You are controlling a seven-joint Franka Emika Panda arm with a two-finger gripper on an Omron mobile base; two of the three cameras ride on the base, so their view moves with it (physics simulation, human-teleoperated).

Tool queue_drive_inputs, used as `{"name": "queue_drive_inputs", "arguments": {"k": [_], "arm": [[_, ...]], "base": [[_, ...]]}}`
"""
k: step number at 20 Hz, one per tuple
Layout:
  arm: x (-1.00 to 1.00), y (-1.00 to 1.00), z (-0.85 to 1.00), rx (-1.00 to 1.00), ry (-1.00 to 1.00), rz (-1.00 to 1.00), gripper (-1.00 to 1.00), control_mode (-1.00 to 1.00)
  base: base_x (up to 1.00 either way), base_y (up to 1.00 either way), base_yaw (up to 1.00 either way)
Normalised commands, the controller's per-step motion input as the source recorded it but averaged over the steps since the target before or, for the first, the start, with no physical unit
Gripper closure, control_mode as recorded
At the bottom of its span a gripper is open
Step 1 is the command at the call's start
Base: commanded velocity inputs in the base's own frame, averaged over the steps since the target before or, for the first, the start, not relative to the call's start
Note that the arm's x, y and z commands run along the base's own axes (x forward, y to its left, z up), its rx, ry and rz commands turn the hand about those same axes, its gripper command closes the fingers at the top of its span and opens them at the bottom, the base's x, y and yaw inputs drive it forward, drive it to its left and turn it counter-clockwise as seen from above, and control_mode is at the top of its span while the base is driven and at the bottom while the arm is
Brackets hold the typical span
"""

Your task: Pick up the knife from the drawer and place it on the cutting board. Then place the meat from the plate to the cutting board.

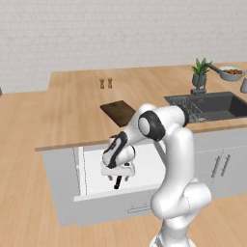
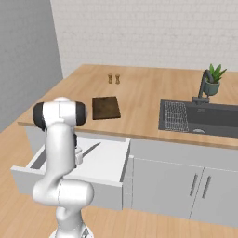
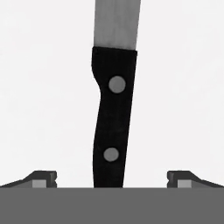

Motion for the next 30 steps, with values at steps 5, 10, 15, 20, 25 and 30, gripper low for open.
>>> {"name": "queue_drive_inputs", "arguments": {"k": [5, 10, 15, 20, 25, 30], "arm": [[0.40, 0.06, -0.32, -0.03, 0.03, -0.02, -1.00, -1.00], [0.05, 0.00, -0.56, 0.00, 0.02, 0.00, -1.00, -1.00], [-0.06, 0.00, -0.60, 0.00, 0.03, 0.00, 1.00, -1.00], [-0.30, 0.00, -0.36, 0.00, 0.06, 0.00, 1.00, -1.00], [-0.36, -0.03, -0.01, 0.00, 0.00, 0.00, 1.00, -1.00], [-0.70, -0.43, 0.56, 0.00, 0.00, -0.04, 1.00, -1.00]], "base": [[0.00, 0.00, 0.00], [0.00, 0.00, 0.00], [0.00, 0.00, 0.00], [0.00, 0.00, 0.00], [0.00, 0.00, 0.00], [0.00, 0.00, 0.00]]}}
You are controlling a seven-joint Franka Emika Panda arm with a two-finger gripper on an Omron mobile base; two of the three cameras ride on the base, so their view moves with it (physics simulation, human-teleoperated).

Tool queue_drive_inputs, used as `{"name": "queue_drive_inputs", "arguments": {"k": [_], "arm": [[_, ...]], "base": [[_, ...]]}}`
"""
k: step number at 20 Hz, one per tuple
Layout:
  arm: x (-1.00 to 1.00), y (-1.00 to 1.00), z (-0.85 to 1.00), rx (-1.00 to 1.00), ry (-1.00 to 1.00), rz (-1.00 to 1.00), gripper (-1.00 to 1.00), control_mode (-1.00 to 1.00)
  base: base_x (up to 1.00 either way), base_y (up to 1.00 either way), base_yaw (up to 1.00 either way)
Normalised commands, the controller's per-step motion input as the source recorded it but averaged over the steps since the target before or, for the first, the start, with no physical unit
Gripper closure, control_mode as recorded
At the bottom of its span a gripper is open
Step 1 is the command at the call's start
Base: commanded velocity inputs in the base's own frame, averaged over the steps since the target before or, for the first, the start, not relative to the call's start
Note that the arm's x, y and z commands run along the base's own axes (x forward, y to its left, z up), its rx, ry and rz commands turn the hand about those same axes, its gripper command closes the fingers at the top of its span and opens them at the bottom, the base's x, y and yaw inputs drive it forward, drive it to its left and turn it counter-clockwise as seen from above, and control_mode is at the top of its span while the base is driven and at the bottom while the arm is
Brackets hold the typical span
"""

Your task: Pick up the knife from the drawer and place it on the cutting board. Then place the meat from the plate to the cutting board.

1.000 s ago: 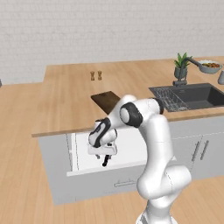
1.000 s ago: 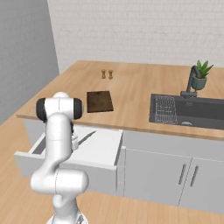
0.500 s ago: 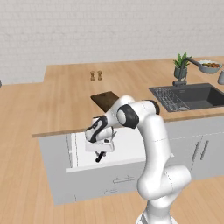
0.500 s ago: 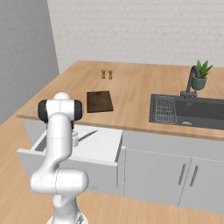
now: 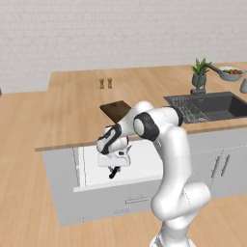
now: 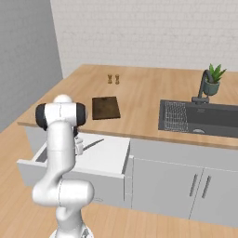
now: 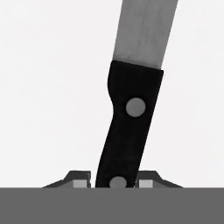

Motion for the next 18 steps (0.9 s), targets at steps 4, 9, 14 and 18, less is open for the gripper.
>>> {"name": "queue_drive_inputs", "arguments": {"k": [4, 9, 14, 18], "arm": [[-0.71, -0.37, 0.74, 0.00, 0.01, -0.07, 1.00, -1.00], [-0.76, -0.25, 0.59, 0.00, 0.04, -0.06, 1.00, -1.00], [-0.62, -0.26, 0.84, 0.00, 0.00, -0.04, 1.00, -1.00], [-0.52, -0.31, 1.00, 0.00, 0.00, 0.00, 1.00, -1.00]], "base": [[0.00, 0.00, 0.00], [0.00, 0.00, 0.00], [0.00, 0.00, 0.00], [0.00, 0.00, 0.00]]}}
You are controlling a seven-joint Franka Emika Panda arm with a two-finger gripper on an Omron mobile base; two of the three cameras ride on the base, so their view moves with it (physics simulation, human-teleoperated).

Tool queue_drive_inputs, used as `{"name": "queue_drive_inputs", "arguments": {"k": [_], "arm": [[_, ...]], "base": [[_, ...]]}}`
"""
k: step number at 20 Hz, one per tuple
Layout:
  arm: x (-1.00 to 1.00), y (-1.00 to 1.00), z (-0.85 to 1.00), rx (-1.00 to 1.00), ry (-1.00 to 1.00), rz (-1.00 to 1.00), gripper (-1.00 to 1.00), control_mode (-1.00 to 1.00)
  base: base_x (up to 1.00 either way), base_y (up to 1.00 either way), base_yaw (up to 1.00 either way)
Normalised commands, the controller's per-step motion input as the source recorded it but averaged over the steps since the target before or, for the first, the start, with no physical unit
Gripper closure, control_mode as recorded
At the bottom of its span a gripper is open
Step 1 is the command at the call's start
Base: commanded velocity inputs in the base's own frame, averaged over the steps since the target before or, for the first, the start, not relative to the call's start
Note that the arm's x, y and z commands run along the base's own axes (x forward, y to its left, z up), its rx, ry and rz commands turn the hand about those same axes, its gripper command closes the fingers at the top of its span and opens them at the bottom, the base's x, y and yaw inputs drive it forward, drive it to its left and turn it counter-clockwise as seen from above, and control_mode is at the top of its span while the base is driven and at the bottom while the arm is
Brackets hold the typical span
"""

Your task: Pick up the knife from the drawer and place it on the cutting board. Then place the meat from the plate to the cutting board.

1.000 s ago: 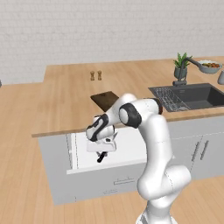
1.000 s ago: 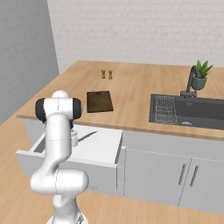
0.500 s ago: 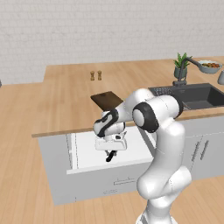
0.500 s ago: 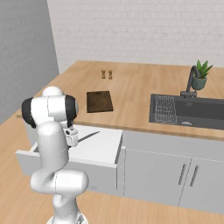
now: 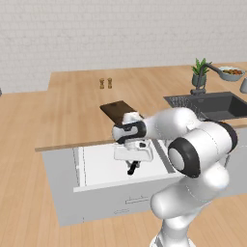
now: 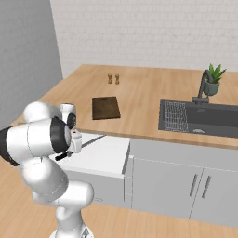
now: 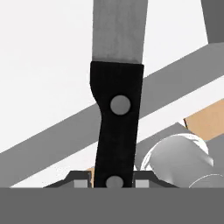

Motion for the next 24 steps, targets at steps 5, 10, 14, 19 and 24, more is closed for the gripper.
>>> {"name": "queue_drive_inputs", "arguments": {"k": [5, 10, 14, 19, 24], "arm": [[-0.46, -0.52, 1.00, 0.00, -0.02, 0.10, 1.00, -1.00], [-0.49, -0.74, 0.72, 0.00, -0.15, 0.25, 1.00, -1.00], [-0.42, -0.49, 0.58, 0.00, -0.04, 0.26, 1.00, -1.00], [-0.28, -0.02, 0.42, 0.00, 0.00, 0.07, 1.00, -1.00], [-0.47, -0.03, 0.34, 0.00, -0.01, 0.00, 1.00, -1.00]], "base": [[0.00, 0.00, 0.00], [0.00, 0.00, 0.00], [0.00, 0.00, 0.00], [0.00, 0.00, 0.00], [0.00, 0.00, 0.00]]}}
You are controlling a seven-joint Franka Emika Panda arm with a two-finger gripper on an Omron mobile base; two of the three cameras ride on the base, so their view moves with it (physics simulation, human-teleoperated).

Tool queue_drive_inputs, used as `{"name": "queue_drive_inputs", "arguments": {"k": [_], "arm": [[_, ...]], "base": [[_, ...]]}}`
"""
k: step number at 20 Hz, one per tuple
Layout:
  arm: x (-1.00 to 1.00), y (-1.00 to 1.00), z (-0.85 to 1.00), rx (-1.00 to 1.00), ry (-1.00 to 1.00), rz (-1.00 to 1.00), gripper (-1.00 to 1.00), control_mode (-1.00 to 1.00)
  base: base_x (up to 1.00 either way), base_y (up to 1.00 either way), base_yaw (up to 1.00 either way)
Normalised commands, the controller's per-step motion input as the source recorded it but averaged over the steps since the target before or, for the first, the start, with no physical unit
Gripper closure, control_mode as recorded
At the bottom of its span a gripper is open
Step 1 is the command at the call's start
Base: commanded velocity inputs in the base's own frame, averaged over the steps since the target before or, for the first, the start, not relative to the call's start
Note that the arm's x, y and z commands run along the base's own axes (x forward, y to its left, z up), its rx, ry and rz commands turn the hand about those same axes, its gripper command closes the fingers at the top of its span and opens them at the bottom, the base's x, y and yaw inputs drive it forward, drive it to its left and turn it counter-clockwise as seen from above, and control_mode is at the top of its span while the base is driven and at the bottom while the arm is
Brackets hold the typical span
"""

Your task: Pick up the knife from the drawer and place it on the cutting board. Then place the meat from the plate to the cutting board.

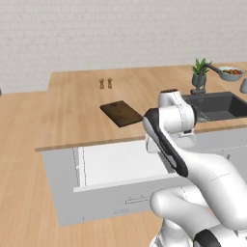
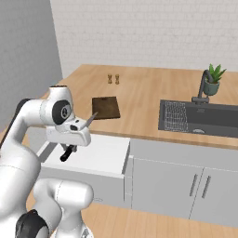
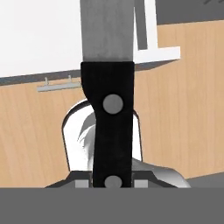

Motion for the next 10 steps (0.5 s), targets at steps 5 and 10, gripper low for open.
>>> {"name": "queue_drive_inputs", "arguments": {"k": [5, 10], "arm": [[-0.06, -0.06, 0.05, 0.00, -0.01, 0.00, 1.00, 1.00], [0.00, 0.00, 0.00, 0.00, 0.00, 0.00, 1.00, 1.00]], "base": [[-0.04, -0.57, 0.00], [-0.11, -1.00, 0.06]]}}
